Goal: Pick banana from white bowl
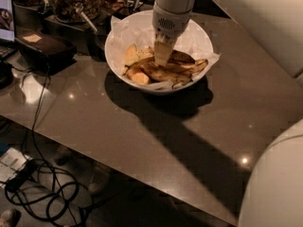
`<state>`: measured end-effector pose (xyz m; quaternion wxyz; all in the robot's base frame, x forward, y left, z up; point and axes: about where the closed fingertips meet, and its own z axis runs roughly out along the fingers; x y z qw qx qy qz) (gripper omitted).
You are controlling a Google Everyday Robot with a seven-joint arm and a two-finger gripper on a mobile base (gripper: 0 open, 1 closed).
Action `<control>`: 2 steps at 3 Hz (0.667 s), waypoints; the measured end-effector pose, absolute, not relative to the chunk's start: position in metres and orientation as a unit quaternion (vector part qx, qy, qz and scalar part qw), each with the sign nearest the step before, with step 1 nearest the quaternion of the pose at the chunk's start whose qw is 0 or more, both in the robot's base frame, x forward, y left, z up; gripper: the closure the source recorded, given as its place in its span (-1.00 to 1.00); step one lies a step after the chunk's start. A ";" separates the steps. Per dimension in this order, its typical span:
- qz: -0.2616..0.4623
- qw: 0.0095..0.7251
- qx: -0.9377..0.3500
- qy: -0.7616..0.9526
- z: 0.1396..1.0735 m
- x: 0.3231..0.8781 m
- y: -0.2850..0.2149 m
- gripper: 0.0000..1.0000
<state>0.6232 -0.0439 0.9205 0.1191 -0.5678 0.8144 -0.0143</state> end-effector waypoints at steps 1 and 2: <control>0.004 0.139 -0.578 0.804 0.934 0.612 -0.045 1.00; 0.005 0.140 -0.579 0.804 0.934 0.612 -0.045 1.00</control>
Offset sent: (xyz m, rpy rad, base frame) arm -0.0085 -0.0012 0.0109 0.0395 -0.0112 0.0269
